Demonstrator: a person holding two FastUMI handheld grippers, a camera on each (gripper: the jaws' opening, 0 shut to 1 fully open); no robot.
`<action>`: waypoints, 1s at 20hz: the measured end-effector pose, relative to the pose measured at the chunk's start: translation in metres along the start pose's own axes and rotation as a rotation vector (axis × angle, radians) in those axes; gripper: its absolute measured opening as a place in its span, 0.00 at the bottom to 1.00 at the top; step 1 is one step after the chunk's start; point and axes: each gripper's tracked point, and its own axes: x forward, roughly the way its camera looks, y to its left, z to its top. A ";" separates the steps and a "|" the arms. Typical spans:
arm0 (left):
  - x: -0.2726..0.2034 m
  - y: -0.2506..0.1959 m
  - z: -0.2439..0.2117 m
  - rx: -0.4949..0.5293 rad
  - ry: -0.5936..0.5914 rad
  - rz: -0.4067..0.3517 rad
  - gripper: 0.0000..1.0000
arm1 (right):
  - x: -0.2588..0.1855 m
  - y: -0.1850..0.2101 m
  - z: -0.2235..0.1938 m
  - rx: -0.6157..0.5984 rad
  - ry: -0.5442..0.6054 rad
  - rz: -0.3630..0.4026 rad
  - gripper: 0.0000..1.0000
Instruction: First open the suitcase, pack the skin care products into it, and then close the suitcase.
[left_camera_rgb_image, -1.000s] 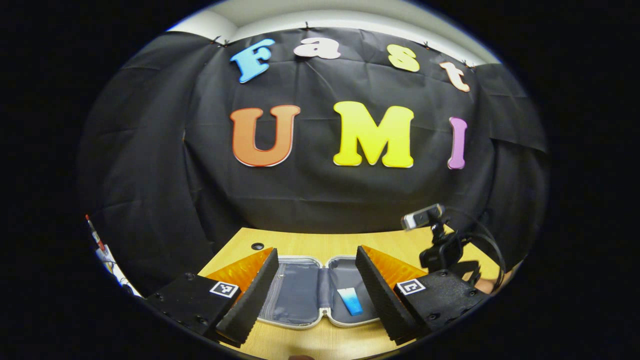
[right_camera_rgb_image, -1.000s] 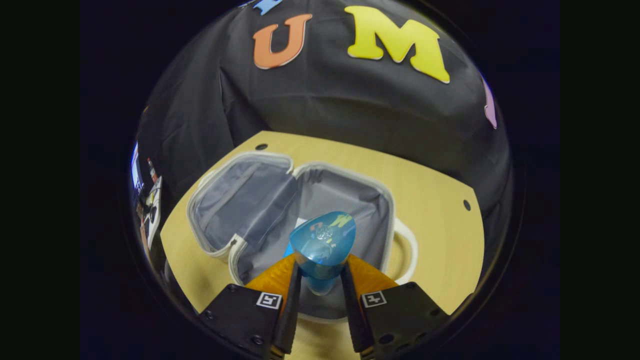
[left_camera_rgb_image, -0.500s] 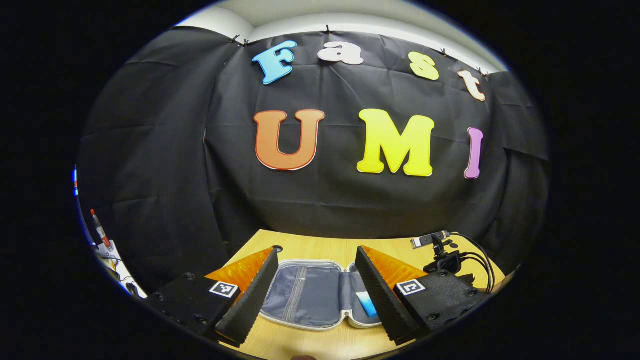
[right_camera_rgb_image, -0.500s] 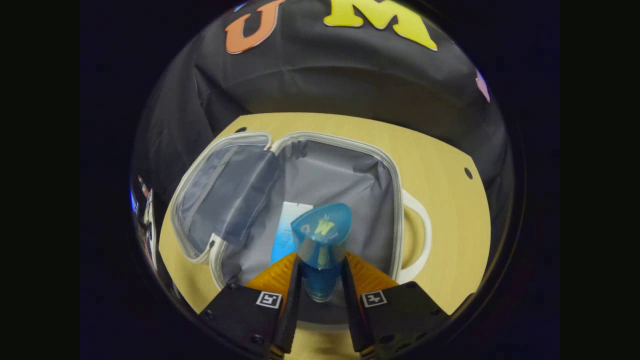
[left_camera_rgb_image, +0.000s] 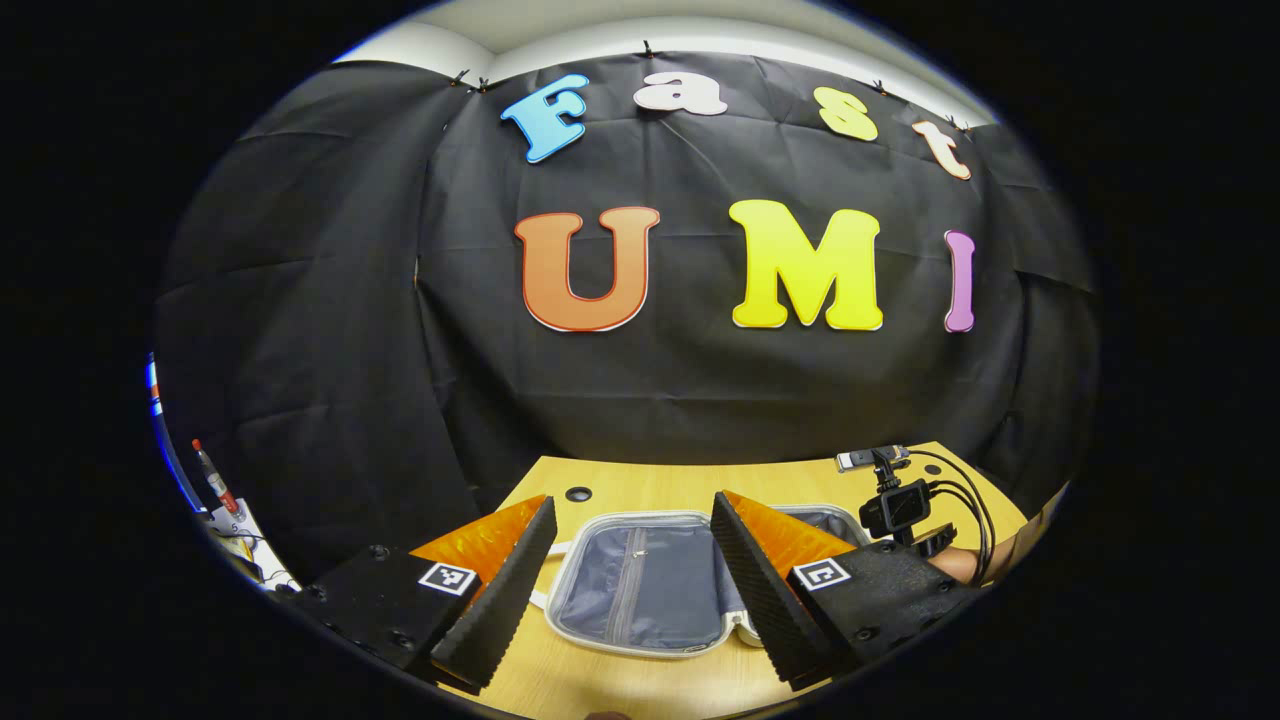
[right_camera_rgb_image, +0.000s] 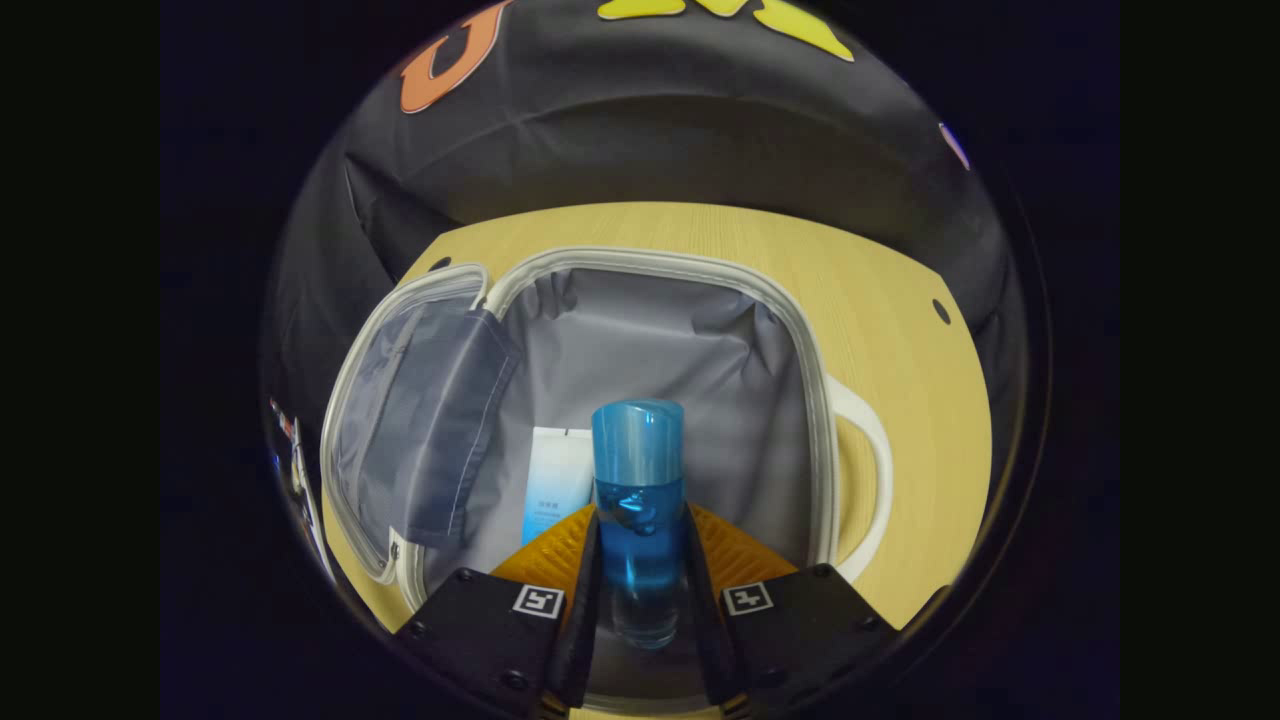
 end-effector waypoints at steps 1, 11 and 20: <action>-0.001 0.002 -0.001 -0.004 0.001 0.001 0.99 | 0.004 -0.002 -0.002 0.019 0.015 -0.012 0.41; 0.003 0.057 -0.016 0.074 0.012 0.053 0.99 | 0.004 -0.002 0.003 0.039 0.027 -0.032 0.47; 0.052 0.101 -0.109 -0.244 0.193 0.051 0.98 | -0.121 -0.001 0.078 -0.093 -0.291 0.009 0.78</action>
